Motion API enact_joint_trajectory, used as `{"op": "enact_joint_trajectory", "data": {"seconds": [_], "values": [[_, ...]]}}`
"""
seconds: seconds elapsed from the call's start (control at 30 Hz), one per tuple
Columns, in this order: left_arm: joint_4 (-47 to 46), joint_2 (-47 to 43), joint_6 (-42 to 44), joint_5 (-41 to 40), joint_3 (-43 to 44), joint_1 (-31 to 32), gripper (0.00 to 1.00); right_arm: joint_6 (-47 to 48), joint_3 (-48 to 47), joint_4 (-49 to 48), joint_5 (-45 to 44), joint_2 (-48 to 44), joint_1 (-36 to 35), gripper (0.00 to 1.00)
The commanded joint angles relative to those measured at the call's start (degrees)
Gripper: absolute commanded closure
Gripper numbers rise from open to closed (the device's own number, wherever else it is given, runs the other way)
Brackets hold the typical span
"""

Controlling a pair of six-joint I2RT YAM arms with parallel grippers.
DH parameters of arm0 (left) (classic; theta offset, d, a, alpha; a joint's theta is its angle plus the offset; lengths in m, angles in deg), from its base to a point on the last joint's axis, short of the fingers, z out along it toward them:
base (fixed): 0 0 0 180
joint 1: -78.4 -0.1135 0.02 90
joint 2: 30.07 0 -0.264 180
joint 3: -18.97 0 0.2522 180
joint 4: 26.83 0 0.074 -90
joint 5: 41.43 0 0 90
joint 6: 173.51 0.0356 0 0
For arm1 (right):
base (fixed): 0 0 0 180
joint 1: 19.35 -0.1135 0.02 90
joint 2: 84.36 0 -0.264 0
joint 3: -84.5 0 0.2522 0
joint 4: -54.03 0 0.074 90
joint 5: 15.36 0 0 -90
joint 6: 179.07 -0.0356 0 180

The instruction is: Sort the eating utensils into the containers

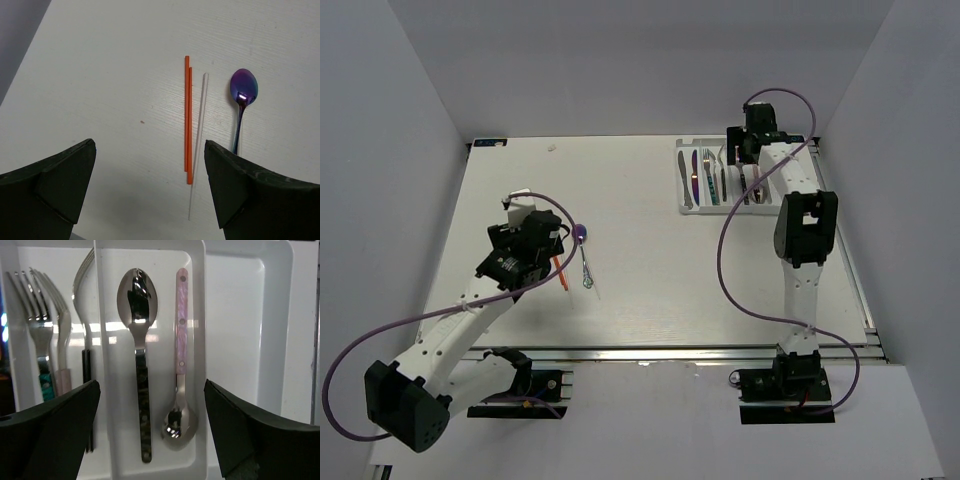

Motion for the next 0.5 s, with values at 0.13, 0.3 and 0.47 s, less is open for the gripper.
{"op": "enact_joint_trajectory", "data": {"seconds": [0.13, 0.3, 0.47], "values": [[-4.9, 6.2, -6.9, 13.9, 4.0, -0.3, 0.02, -11.3, 19.6, 0.6, 5.9, -27.6, -5.6, 0.11], [-7.3, 18.5, -10.2, 17.9, 7.7, -0.3, 0.03, -14.7, 41.8, -7.2, 12.0, -42.7, -12.2, 0.11], [-11.6, 29.7, -9.5, 20.0, 11.9, -0.4, 0.18, -16.9, 52.7, -11.2, 14.3, -48.4, -15.3, 0.11]]}}
